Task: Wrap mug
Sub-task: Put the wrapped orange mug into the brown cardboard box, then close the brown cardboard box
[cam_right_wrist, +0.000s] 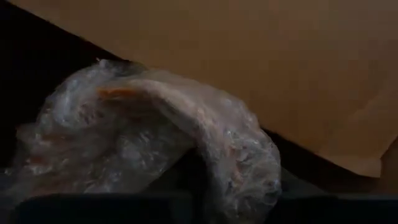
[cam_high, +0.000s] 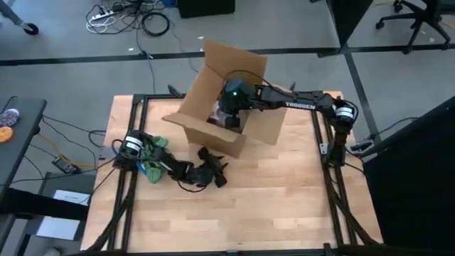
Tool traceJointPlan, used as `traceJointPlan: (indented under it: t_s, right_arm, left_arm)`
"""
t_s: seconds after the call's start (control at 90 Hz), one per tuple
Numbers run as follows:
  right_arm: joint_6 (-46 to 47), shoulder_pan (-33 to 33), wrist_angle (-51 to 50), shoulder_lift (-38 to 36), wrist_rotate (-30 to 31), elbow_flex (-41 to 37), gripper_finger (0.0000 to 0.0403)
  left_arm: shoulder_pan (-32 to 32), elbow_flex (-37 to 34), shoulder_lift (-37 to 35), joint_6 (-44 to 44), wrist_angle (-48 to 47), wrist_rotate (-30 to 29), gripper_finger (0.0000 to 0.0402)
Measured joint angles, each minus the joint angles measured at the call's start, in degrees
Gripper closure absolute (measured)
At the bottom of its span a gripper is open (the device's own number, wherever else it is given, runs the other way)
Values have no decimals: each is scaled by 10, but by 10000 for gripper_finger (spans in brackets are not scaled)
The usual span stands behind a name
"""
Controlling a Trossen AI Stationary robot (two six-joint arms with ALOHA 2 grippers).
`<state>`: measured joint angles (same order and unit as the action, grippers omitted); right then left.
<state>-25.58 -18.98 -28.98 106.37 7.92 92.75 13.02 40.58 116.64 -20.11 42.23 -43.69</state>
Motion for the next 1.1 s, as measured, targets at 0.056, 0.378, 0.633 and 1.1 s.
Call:
traceJointPlan:
  t_s: [0.056,0.378,0.633,1.1]
  right_arm:
    - [0,3,-5,-4,0,0,312]
    - [3,38,-34,-101,67,-3,194]
    - [63,80,-127,-194,110,-3,137]
    - [405,223,-437,-367,240,-3,151]
  left_arm:
    - [0,0,0,0,-1,0,259]
    - [-3,-1,0,-34,8,7,259]
    - [15,1,-63,-33,79,36,259]
    - [94,2,-266,127,153,42,259]
